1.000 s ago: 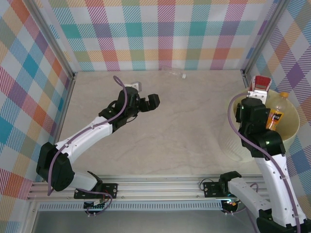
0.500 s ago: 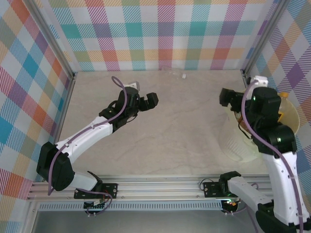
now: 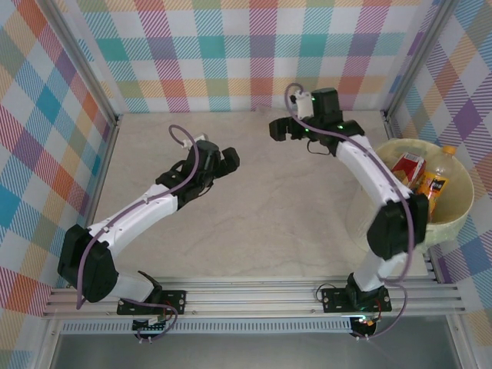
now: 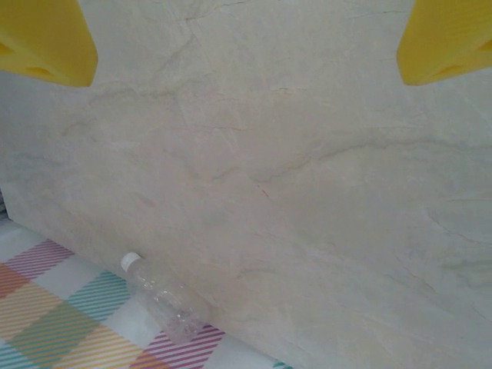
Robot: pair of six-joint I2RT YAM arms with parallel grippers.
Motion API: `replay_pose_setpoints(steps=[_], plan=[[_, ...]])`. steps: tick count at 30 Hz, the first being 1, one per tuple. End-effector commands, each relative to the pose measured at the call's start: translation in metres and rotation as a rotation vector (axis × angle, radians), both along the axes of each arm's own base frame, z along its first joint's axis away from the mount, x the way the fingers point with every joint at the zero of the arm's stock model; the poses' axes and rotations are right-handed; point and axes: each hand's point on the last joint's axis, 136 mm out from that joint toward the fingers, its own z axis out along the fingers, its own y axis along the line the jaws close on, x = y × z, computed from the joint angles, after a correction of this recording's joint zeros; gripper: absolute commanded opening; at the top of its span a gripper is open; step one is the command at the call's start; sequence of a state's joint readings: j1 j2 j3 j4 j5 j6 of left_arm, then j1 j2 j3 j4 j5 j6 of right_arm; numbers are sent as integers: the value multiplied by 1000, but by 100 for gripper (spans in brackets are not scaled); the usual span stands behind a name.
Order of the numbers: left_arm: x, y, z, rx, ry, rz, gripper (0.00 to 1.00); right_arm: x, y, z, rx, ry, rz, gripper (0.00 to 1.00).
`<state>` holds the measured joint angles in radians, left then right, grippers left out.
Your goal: Put the plastic bottles in the bin
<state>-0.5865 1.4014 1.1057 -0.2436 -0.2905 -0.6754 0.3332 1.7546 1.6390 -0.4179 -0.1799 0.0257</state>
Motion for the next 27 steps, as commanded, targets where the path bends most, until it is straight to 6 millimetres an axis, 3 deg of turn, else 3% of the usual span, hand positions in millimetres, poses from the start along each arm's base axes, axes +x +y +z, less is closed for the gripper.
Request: replay_pose_setpoints(steps=[1,6,10,15,18,22,27], plan=[[2,13,-15,-5,48,52,100,41,12,10,-45,-155,57,100],[24,-2,-25,-167,94,4,100,104,23,-43,-217,-257,106,100],[43,-7,-31,-151,126,15,100,153,27,-86,-373,-329,143,100],[52,-9,-45,-144,154,20,100,201,29,-129,-525,-420,163,100],[53,-3,-59,-135,188,39,100,221,28,-153,-599,-464,160,100],[55,4,-74,-128,226,57,100,239,20,-169,-646,-529,109,100],[59,8,-85,-107,254,58,100,245,18,-195,-716,-550,141,100]])
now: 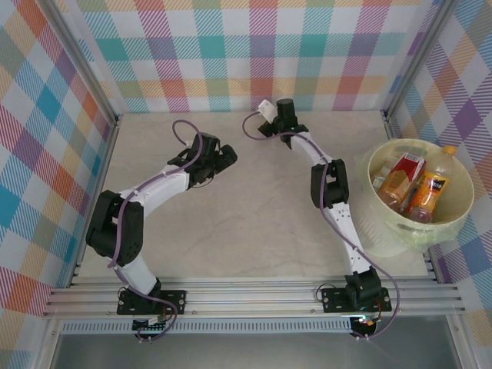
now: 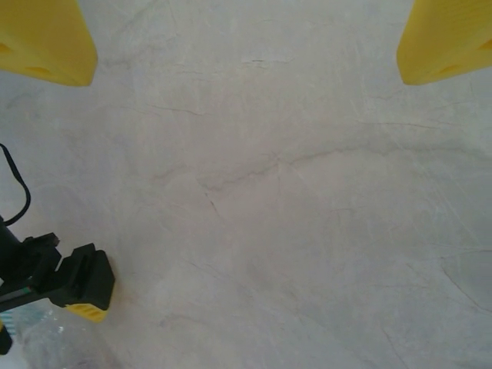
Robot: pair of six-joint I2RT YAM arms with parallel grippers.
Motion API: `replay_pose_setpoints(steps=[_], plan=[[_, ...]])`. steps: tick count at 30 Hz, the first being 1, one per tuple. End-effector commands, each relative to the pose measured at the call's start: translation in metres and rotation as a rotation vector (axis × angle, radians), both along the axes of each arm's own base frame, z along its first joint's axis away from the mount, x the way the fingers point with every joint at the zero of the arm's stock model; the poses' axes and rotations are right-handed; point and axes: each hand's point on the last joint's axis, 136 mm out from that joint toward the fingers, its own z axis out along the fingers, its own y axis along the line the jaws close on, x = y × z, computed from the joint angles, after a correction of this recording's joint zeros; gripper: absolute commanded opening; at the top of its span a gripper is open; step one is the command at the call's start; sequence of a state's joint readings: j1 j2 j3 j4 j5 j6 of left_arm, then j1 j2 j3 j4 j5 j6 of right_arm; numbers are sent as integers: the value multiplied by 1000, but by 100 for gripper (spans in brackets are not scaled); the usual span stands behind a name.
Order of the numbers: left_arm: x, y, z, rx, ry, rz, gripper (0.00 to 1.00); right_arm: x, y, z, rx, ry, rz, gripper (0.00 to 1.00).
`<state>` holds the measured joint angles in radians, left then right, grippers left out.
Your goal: Put the plastic bottles in the bin
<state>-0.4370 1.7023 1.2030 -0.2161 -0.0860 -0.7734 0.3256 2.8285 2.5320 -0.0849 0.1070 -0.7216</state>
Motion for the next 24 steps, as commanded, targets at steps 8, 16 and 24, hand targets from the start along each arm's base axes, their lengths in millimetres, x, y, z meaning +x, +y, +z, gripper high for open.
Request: replay_pose_setpoints(steps=[8,16,24], plan=[[9,2,-18,27,62,-6,100,18,0,-21,17,-63,37,93],[12,0,-16,28,57,-20,100,17,-6,-1,-4,-71,-21,58],[1,-5,-6,2,29,-51,100,-24,30,65,29,-120,54,46]])
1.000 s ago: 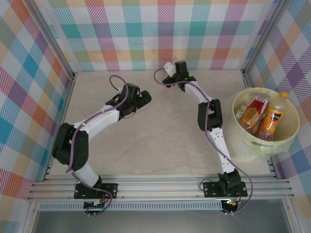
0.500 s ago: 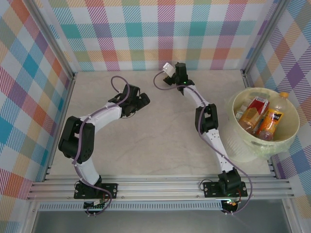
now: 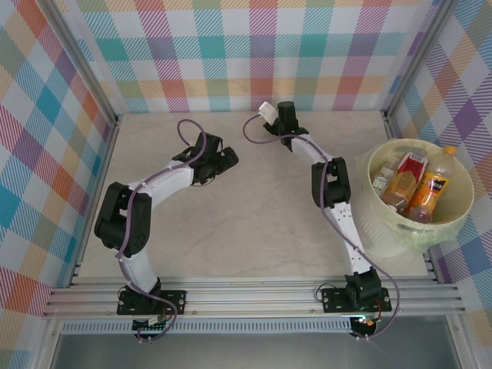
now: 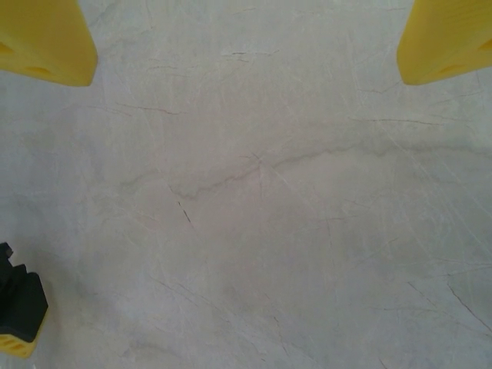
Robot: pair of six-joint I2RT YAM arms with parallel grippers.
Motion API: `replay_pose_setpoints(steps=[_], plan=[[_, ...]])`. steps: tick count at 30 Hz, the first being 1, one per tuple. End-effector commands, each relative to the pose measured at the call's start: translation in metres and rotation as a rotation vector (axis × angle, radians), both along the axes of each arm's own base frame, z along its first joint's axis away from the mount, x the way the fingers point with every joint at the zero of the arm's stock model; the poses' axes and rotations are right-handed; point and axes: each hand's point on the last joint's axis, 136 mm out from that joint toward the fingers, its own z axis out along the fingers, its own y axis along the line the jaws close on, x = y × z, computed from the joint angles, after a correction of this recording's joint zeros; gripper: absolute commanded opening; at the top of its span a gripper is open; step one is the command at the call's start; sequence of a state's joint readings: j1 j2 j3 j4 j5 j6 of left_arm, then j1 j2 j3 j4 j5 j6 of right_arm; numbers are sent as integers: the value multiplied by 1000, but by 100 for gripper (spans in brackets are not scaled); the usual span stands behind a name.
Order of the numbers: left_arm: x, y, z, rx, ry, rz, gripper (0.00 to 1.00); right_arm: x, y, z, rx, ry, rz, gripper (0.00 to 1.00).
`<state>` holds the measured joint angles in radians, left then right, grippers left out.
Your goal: Put the plastic bottles in the bin
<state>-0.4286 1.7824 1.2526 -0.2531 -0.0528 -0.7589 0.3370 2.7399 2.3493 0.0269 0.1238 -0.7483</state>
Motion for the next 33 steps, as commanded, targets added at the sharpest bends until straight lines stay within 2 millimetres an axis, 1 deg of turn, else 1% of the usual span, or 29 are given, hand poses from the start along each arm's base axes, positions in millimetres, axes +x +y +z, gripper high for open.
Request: replay_pose_setpoints(steps=[1,3,6,9,10,14,15,17,20,22,24,26,27,29,32,33], plan=[[-7,-1,17,-20,-41,-31,100,-22,33,72,56,-97,58,45],[-11,-5,19,-29,-52,-51,100,-41,42,85,62,-102,75,43],[-18,-10,25,-53,-76,-82,100,-81,54,104,82,-96,111,42],[-24,-13,38,-73,-113,-110,100,-120,56,125,127,-72,114,40],[-26,-14,46,-82,-134,-123,100,-134,56,139,149,-77,111,39],[-38,-22,81,-117,-236,-198,100,-190,48,169,197,-41,84,38],[-42,-23,90,-118,-264,-215,100,-205,42,179,224,-25,61,38],[-49,-22,100,-107,-299,-239,100,-234,28,196,306,29,23,37],[-59,-19,110,-111,-339,-251,100,-282,-1,228,429,75,-27,36],[-64,-17,113,-121,-359,-253,100,-309,-19,245,467,97,-54,35],[-67,-17,116,-130,-373,-254,100,-333,-38,269,501,81,-78,35],[-69,-17,118,-135,-381,-250,100,-351,-62,292,511,46,-132,35],[-69,-17,119,-136,-381,-248,100,-357,-75,301,513,27,-172,35],[-69,-18,120,-144,-382,-248,100,-369,-109,318,502,-17,-280,36],[-70,-20,123,-157,-386,-248,100,-388,-157,337,502,-75,-454,37],[-71,-21,123,-159,-387,-250,100,-396,-175,344,528,-96,-530,37]])
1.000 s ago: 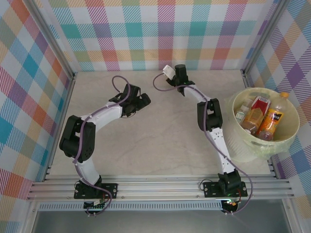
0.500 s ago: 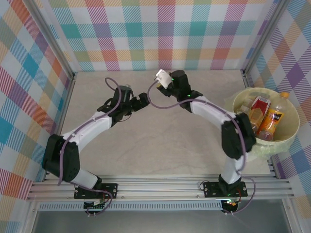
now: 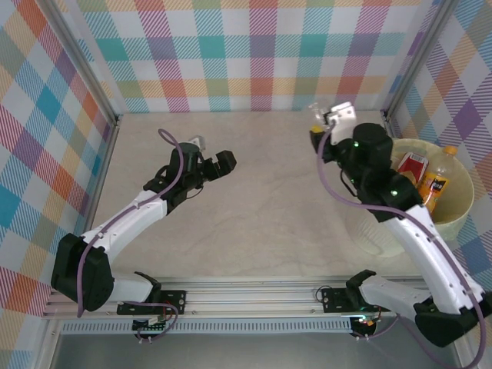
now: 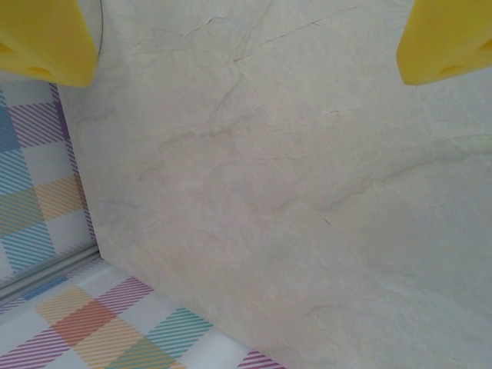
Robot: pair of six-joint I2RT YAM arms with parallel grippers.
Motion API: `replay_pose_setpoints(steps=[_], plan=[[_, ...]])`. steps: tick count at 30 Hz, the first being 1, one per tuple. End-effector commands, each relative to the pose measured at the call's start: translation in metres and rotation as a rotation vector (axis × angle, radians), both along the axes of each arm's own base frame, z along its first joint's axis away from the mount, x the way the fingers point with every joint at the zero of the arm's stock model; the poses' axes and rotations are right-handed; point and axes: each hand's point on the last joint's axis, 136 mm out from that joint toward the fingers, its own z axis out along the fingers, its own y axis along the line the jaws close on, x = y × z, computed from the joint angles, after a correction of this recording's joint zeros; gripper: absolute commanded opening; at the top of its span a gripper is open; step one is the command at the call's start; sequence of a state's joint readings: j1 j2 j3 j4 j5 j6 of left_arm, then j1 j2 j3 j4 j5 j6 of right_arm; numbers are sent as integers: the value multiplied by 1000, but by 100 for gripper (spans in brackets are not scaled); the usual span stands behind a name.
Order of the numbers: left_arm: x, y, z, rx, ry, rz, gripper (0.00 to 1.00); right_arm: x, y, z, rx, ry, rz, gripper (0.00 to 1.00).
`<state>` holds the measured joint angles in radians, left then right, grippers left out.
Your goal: Put the plastic bottles in the bin
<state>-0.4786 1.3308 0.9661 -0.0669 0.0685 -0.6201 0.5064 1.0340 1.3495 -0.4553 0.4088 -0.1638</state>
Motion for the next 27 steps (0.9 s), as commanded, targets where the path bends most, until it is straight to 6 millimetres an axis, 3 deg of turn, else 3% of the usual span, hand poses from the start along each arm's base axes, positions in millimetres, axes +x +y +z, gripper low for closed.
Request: replay_pose_setpoints(steps=[1,5,11,18,25,27], plan=[[-3,-7,19,-35,-57,-21,100,-25,-68,1,13,57,-296,38],[-4,-5,15,-16,-49,-16,100,-51,-116,5,45,67,-457,39],[-5,-4,11,-9,-34,-11,100,-62,-162,-12,60,193,-633,42],[-7,0,10,15,-28,-4,100,-57,-170,-46,194,367,-674,57],[-11,8,17,30,-47,18,100,-54,-167,-26,195,361,-655,96],[-12,10,21,33,-56,27,100,-51,-161,-14,222,337,-615,100]])
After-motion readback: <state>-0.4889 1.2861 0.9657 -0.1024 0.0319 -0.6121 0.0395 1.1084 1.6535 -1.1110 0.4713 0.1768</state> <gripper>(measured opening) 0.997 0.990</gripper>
